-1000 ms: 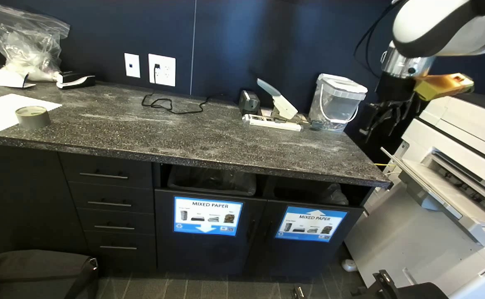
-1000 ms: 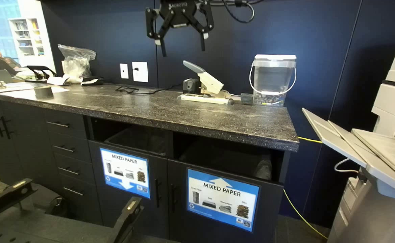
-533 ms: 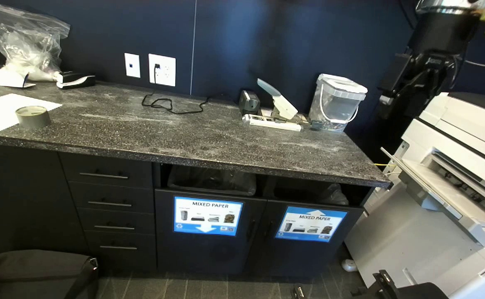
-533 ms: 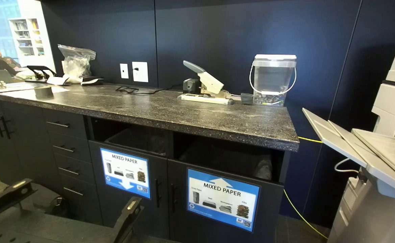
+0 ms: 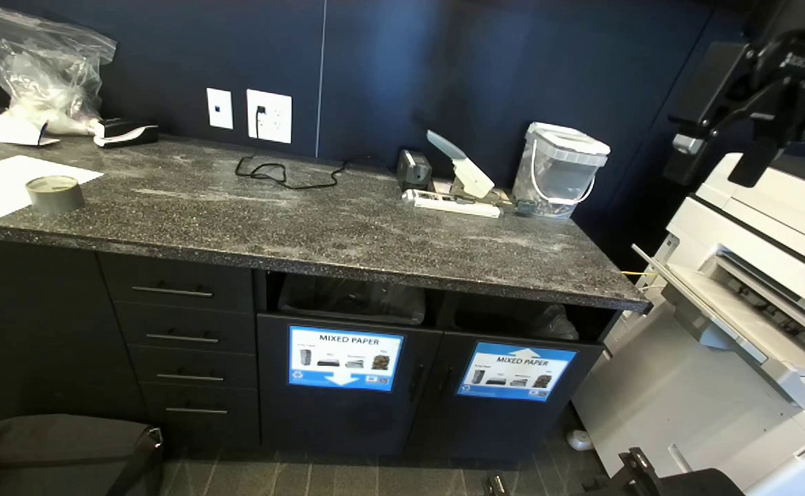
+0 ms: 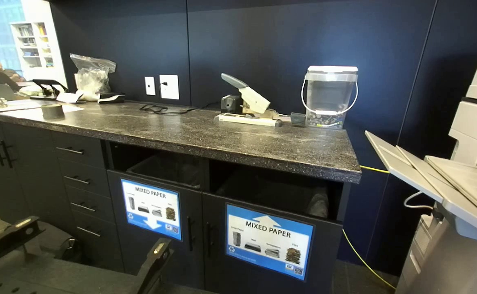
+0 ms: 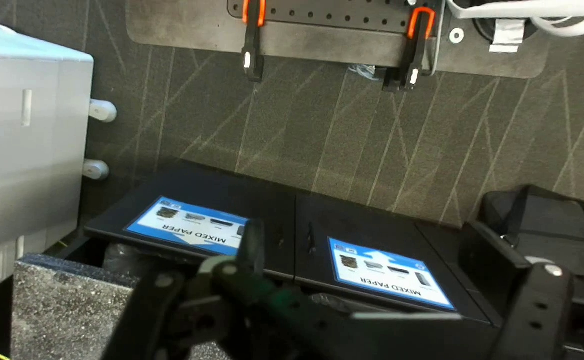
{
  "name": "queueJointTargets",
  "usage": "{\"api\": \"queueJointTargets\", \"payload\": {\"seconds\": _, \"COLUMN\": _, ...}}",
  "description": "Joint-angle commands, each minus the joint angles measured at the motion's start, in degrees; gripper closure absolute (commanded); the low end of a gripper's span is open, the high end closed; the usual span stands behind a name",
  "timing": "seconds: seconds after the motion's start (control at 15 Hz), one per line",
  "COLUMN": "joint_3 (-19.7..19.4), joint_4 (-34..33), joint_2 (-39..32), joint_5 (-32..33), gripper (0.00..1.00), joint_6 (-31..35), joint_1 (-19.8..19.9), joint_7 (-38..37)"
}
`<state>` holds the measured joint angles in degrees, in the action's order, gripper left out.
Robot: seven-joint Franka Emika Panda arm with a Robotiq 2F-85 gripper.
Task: Put the tissues in the rubbish bin.
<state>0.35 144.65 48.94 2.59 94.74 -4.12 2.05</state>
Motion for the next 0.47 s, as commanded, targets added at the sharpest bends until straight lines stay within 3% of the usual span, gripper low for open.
{"api": "queueJointTargets", "payload": {"seconds": 0.0, "joint_3": 0.8, "joint_4": -0.1, "joint_2": 0.6, "joint_5": -0.2, "gripper": 0.0, "joint_6": -1.5, "joint_1": 0.7, "joint_7": -1.1}}
{"api": "queueJointTargets", "payload": {"seconds": 0.4, "joint_3": 1.6, "joint_4": 0.5, "joint_2": 1.7, "joint_5": 0.0, "gripper": 0.0, "joint_6": -3.2, "joint_1": 1.6, "joint_7": -3.3}}
